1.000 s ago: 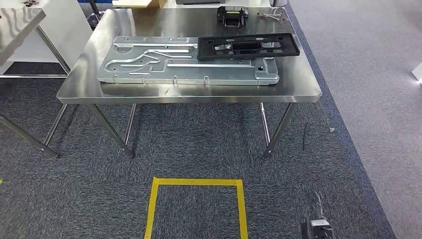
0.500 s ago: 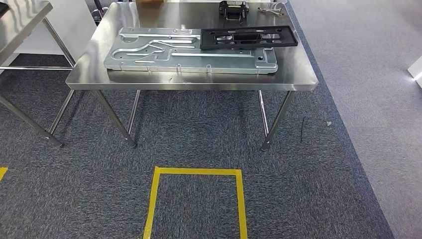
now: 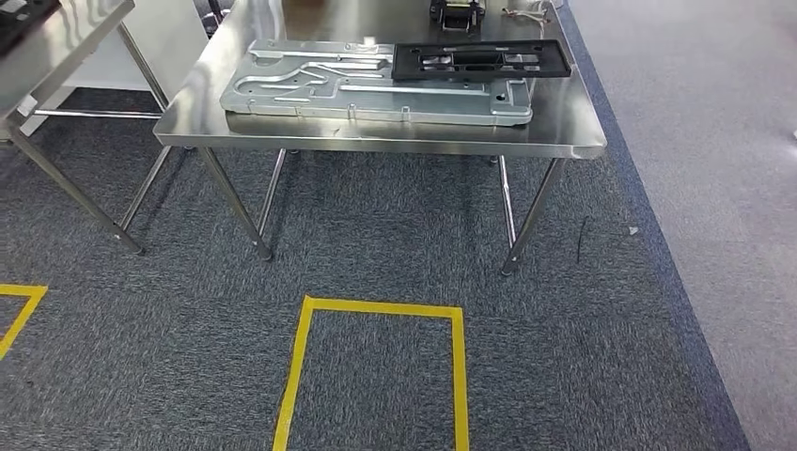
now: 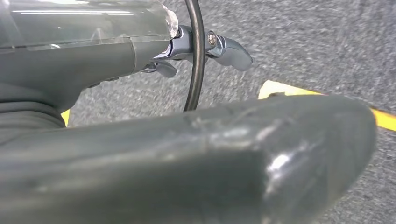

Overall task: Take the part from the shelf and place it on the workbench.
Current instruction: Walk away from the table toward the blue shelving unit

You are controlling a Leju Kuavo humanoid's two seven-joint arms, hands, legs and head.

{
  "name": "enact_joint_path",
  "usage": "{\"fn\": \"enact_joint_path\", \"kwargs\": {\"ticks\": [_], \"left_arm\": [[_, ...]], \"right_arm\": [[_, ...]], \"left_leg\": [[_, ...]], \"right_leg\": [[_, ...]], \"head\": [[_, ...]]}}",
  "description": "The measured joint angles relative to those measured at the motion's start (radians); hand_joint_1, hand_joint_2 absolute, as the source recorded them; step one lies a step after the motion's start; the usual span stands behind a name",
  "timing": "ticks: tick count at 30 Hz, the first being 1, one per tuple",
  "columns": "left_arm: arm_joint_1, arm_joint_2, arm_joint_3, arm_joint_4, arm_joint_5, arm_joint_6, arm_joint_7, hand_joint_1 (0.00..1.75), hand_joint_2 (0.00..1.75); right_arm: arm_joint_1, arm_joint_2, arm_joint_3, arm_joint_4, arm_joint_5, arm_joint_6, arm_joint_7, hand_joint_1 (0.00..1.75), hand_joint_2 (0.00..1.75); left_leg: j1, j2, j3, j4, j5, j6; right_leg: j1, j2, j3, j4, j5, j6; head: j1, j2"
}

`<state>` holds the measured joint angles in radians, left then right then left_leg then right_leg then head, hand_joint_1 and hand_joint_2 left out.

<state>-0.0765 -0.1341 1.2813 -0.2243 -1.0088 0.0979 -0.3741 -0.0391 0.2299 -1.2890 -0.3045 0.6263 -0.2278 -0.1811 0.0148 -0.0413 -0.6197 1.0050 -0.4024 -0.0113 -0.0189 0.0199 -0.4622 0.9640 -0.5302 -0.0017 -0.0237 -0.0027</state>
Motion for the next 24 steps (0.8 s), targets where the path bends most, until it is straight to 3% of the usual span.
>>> {"fn": "enact_joint_path", "kwargs": {"ticks": [2,4,5,6,7,10,12,14,16,18,20,21,22,24], "left_arm": [[0.003,-0.001,0.005,0.0,0.002,0.004,0.004,0.0,0.0],[0.003,-0.002,0.01,0.0,0.004,0.008,0.006,0.0,0.0],[0.004,-0.002,0.012,0.0,0.004,0.009,0.007,0.0,0.0],[0.005,-0.002,0.013,0.0,0.004,0.01,0.007,0.0,0.0],[0.006,-0.002,0.013,0.0,0.004,0.011,0.007,0.0,0.0],[0.005,-0.002,0.014,0.0,0.007,0.014,0.01,0.0,0.0],[0.003,-0.002,0.017,0.0,0.011,0.019,0.015,0.0,0.0],[0.006,-0.002,0.021,0.0,0.012,0.029,0.025,0.0,0.0],[0.009,-0.005,0.025,0.0,0.012,0.041,0.036,0.0,0.0],[0.009,-0.01,0.027,0.0,0.009,0.054,0.048,0.0,0.0],[0.007,-0.015,0.029,0.0,0.004,0.065,0.059,0.0,0.0],[0.008,-0.018,0.029,0.0,0.002,0.069,0.062,0.0,0.0],[0.008,-0.021,0.029,0.0,0.0,0.072,0.065,0.0,0.0],[0.008,-0.03,0.03,0.0,-0.007,0.077,0.066,0.0,0.0]], "right_arm": [[-0.001,-0.003,0.007,0.009,0.037,0.012,0.006,0.0,0.0],[0.0,-0.007,0.02,0.016,0.068,0.024,0.01,0.0,0.0],[0.001,-0.009,0.026,0.019,0.076,0.027,0.011,0.0,0.0],[0.002,-0.012,0.03,0.022,0.08,0.028,0.012,0.0,0.0],[0.002,-0.013,0.034,0.025,0.084,0.028,0.013,0.0,0.0],[0.001,-0.016,0.049,0.032,0.11,0.039,0.015,0.0,0.0],[0.001,-0.018,0.066,0.037,0.142,0.053,0.022,0.0,0.0],[-0.003,-0.023,0.087,0.041,0.173,0.063,0.034,0.0,0.0],[-0.007,-0.031,0.107,0.044,0.198,0.068,0.05,0.0,0.0],[-0.006,-0.039,0.119,0.049,0.21,0.076,0.064,0.0,0.0],[-0.003,-0.047,0.126,0.054,0.212,0.083,0.073,0.0,0.0],[-0.001,-0.052,0.127,0.056,0.212,0.085,0.076,0.0,0.0],[0.0,-0.056,0.128,0.057,0.211,0.085,0.079,0.0,0.0],[0.003,-0.067,0.129,0.059,0.208,0.087,0.085,0.0,0.0]], "left_leg": [[0.003,0.013,-0.03,0.073,-0.059,-0.007],[0.004,0.028,-0.079,0.211,-0.146,-0.014],[0.005,0.031,-0.094,0.267,-0.17,-0.017],[0.005,0.033,-0.093,0.292,-0.176,-0.017],[0.005,0.036,-0.07,0.275,-0.163,-0.016],[0.0,0.071,0.074,0.071,-0.103,-0.001],[-0.008,0.091,0.116,-0.004,-0.098,0.011],[-0.009,0.081,0.112,-0.015,-0.094,0.023],[-0.004,0.067,0.11,-0.026,-0.084,0.036],[-0.002,0.053,0.104,-0.032,-0.072,0.048],[-0.004,0.033,0.092,-0.029,-0.065,0.053],[-0.004,0.021,0.088,-0.027,-0.063,0.053],[-0.005,0.008,0.085,-0.023,-0.062,0.053],[-0.004,-0.017,0.081,-0.015,-0.062,0.05]], "right_leg": [[-0.002,-0.021,-0.007,-0.005,0.012,-0.018],[0.003,-0.04,-0.02,-0.002,0.02,-0.026],[0.006,-0.049,-0.028,0.001,0.022,-0.026],[0.007,-0.059,-0.034,0.004,0.024,-0.026],[0.009,-0.068,-0.039,0.008,0.026,-0.025],[0.013,-0.096,-0.046,0.017,0.026,-0.019],[0.017,-0.112,-0.047,0.021,0.027,-0.01],[0.018,-0.125,-0.045,0.021,0.029,0.003],[0.015,-0.096,-0.054,0.043,0.009,0.016],[0.011,-0.044,-0.099,0.141,-0.056,0.025],[0.009,-0.025,-0.161,0.271,-0.114,0.028],[0.008,-0.023,-0.176,0.303,-0.116,0.029],[0.007,-0.022,-0.172,0.295,-0.098,0.03],[0.005,0.0,-0.115,0.182,-0.025,0.026]], "head": [[-0.001,0.0],[-0.002,0.0],[-0.002,0.0],[-0.002,0.0],[-0.002,0.0],[-0.002,0.0],[-0.001,0.0],[-0.001,0.0],[-0.001,0.0],[-0.001,0.0],[-0.001,0.0],[-0.001,0.0],[-0.001,0.0],[-0.001,0.0]]}}
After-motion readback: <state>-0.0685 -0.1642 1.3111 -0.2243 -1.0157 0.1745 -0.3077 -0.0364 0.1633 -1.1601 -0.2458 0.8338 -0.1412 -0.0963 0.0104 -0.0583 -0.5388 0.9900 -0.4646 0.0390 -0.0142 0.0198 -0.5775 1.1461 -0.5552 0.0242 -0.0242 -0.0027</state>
